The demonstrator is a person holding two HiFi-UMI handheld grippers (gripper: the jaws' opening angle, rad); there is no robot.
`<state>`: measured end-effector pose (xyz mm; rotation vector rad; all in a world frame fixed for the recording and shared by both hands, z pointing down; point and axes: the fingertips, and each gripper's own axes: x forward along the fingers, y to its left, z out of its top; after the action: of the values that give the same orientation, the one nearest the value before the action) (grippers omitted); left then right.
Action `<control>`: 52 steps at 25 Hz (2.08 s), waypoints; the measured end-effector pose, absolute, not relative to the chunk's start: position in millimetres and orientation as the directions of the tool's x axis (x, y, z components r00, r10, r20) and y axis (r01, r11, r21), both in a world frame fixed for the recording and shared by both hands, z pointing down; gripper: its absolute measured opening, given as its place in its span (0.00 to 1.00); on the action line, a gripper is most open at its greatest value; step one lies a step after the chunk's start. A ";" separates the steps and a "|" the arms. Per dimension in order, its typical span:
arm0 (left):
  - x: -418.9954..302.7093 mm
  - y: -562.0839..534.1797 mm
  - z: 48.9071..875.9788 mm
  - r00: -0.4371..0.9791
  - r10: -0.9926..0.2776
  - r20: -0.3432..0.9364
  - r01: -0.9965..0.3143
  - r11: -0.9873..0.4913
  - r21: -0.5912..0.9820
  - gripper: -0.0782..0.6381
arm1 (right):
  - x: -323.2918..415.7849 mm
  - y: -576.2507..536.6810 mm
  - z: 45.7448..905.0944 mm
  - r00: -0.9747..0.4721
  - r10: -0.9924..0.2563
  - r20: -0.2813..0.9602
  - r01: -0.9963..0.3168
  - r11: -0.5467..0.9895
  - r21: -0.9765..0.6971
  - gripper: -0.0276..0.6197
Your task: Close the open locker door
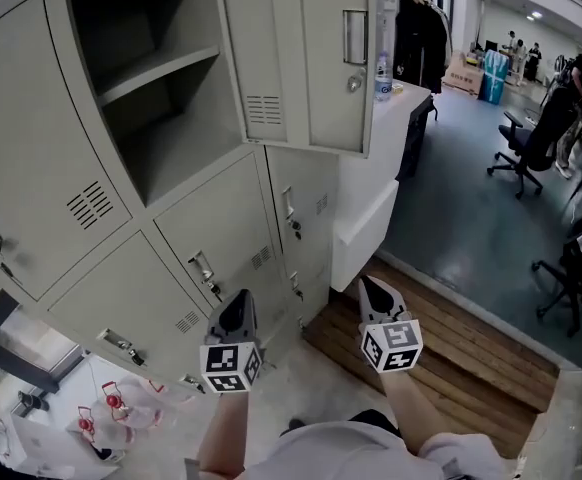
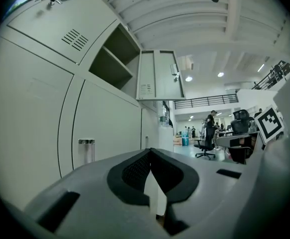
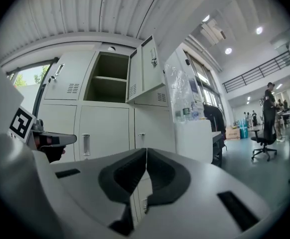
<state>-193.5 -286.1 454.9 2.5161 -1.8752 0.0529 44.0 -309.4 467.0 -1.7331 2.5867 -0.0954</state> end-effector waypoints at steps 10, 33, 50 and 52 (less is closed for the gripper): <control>-188.2 -305.9 451.9 0.201 -0.979 0.022 -0.980 -0.201 0.003 0.12 | 54.0 -346.5 451.6 -0.444 -0.896 -0.015 -0.895 0.444 -0.045 0.06; -167.5 -319.7 449.3 0.128 -0.991 0.034 -0.992 -0.128 0.020 0.12 | 78.6 -406.2 339.9 -0.678 -0.717 -0.162 -0.725 0.689 -0.018 0.07; -182.4 -312.2 453.4 0.078 -0.996 0.053 -0.997 -0.077 0.020 0.12 | 77.1 -469.4 254.2 -0.751 -0.611 -0.252 -0.626 0.780 -0.027 0.07; -184.8 -311.6 454.0 0.073 -0.996 0.054 -0.997 -0.072 0.021 0.12 | 75.0 -466.8 252.6 -0.755 -0.603 -0.259 -0.617 0.786 -0.034 0.06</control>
<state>-184.8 -311.6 454.0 2.2623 -2.1030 0.0392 75.0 -466.8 252.6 -0.9467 2.7217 0.0776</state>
